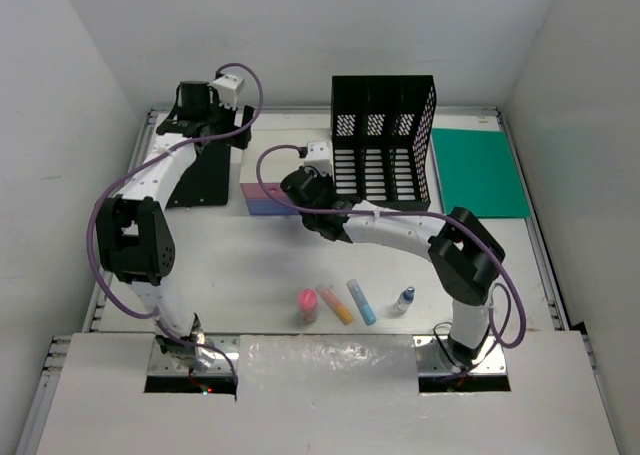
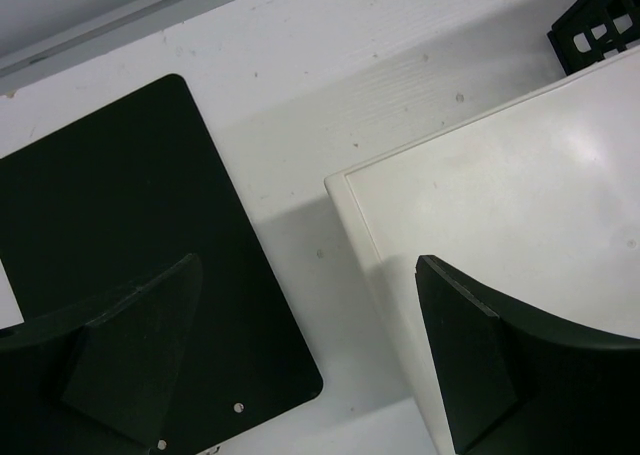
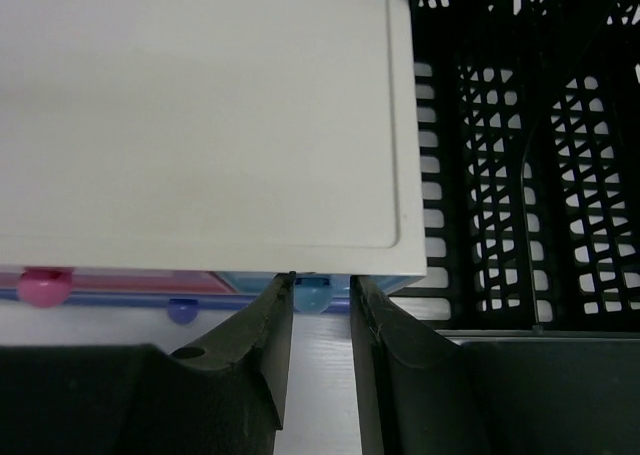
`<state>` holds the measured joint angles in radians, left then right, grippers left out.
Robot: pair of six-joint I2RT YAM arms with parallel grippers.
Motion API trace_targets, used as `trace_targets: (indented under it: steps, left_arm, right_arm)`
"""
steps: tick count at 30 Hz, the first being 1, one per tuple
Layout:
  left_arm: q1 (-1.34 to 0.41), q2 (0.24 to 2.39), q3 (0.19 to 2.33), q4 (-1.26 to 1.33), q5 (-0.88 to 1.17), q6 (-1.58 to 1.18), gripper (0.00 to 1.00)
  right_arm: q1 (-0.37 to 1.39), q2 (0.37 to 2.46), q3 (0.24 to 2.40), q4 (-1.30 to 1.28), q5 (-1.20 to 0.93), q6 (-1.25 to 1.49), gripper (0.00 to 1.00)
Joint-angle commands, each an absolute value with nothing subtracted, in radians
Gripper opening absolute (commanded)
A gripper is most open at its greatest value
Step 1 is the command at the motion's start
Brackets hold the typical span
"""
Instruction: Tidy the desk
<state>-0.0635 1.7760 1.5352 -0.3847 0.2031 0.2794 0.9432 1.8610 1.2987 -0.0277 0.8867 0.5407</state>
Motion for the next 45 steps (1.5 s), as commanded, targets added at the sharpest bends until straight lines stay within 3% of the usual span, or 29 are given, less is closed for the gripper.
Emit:
trace_targets:
  steps: [1, 23, 27, 33, 37, 43, 45]
  left_arm:
    - [-0.058, 1.740, 1.537, -0.333, 0.195, 0.284, 0.87]
    - [-0.058, 1.736, 1.522, -0.334, 0.172, 0.314, 0.87]
    - [-0.058, 1.735, 1.520, -0.336, 0.172, 0.313, 0.87]
    - [-0.058, 1.733, 1.517, -0.336, 0.172, 0.318, 0.87]
    - [-0.058, 1.735, 1.513, -0.336, 0.164, 0.321, 0.87]
    - [-0.057, 1.740, 1.509, -0.333, 0.155, 0.328, 0.87]
    - [-0.057, 1.740, 1.508, -0.330, 0.150, 0.330, 0.87]
  right_arm:
    - [0.930, 1.871, 1.351, 0.003, 0.894, 0.563, 0.28]
    - [0.887, 1.942, 1.353, 0.017, 0.882, 0.618, 0.21]
    - [0.877, 1.957, 1.351, 0.009, 0.877, 0.629, 0.26]
    - [0.874, 1.959, 1.341, 0.037, 0.900, 0.620, 0.25]
    - [0.871, 1.951, 1.336, 0.066, 0.902, 0.591, 0.21]
    - [0.870, 1.942, 1.318, 0.098, 0.896, 0.548, 0.00]
    - [0.871, 1.933, 1.310, 0.091, 0.887, 0.543, 0.00]
